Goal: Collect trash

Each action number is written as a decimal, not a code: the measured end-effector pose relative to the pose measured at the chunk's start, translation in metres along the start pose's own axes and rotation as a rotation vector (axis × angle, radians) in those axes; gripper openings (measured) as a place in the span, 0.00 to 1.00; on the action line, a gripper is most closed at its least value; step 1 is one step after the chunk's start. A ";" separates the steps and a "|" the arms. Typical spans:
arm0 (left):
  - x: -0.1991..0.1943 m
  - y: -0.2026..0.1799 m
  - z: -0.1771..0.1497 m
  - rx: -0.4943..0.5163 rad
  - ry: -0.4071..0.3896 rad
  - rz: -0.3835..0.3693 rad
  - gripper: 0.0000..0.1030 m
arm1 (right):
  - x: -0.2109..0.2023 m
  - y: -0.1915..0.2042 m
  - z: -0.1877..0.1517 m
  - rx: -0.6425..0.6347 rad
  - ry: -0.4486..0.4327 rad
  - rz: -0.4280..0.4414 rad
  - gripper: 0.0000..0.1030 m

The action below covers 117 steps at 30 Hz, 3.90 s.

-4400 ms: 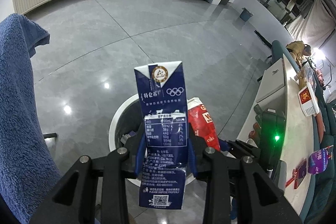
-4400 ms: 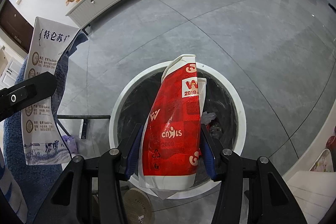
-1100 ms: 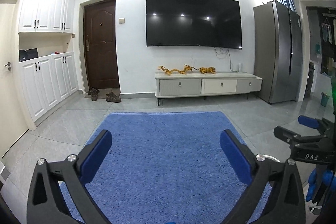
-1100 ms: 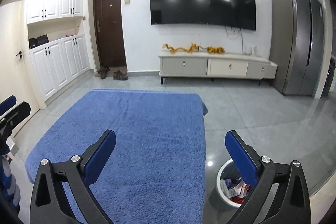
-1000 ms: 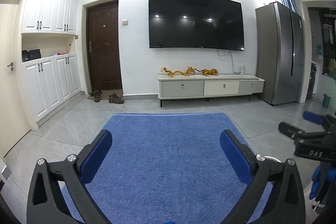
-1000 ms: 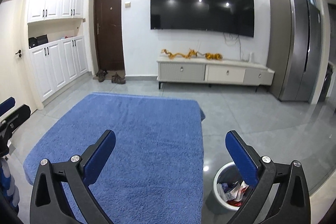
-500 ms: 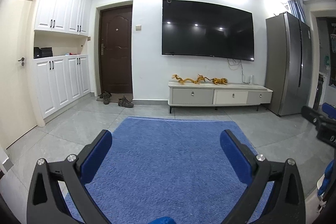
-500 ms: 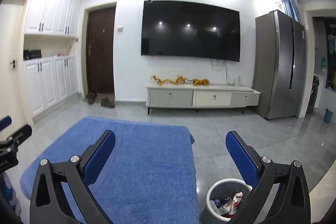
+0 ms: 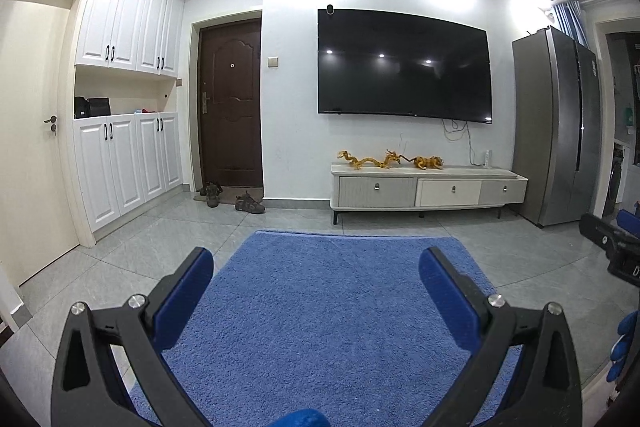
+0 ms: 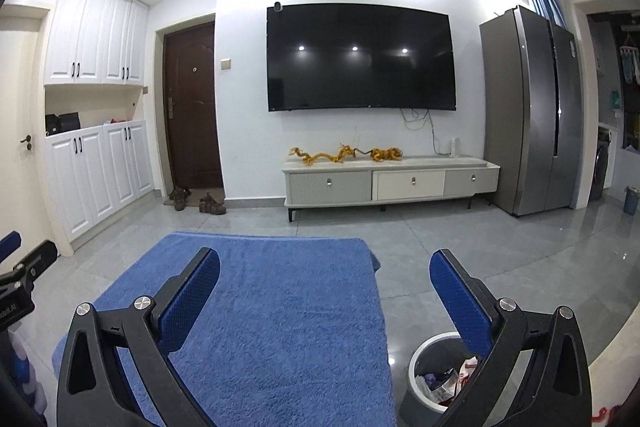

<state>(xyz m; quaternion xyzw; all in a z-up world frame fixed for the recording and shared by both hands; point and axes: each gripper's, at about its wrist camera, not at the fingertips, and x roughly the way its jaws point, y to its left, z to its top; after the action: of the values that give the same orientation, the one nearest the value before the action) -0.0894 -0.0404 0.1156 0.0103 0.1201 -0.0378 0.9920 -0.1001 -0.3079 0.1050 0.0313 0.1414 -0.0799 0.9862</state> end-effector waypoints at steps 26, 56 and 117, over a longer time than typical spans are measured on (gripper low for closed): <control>-0.044 -0.014 0.007 0.037 -0.105 0.023 1.00 | -0.042 -0.001 0.002 -0.024 -0.056 -0.030 1.00; -0.068 0.000 0.009 -0.019 -0.080 0.044 1.00 | -0.079 -0.018 -0.002 -0.017 -0.099 -0.068 1.00; -0.041 -0.001 0.007 0.003 -0.028 0.164 1.00 | -0.039 -0.033 -0.019 0.019 0.009 -0.082 1.00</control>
<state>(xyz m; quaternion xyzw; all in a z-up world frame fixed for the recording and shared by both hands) -0.1280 -0.0389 0.1319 0.0212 0.1049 0.0430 0.9933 -0.1478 -0.3334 0.0967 0.0352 0.1460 -0.1215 0.9812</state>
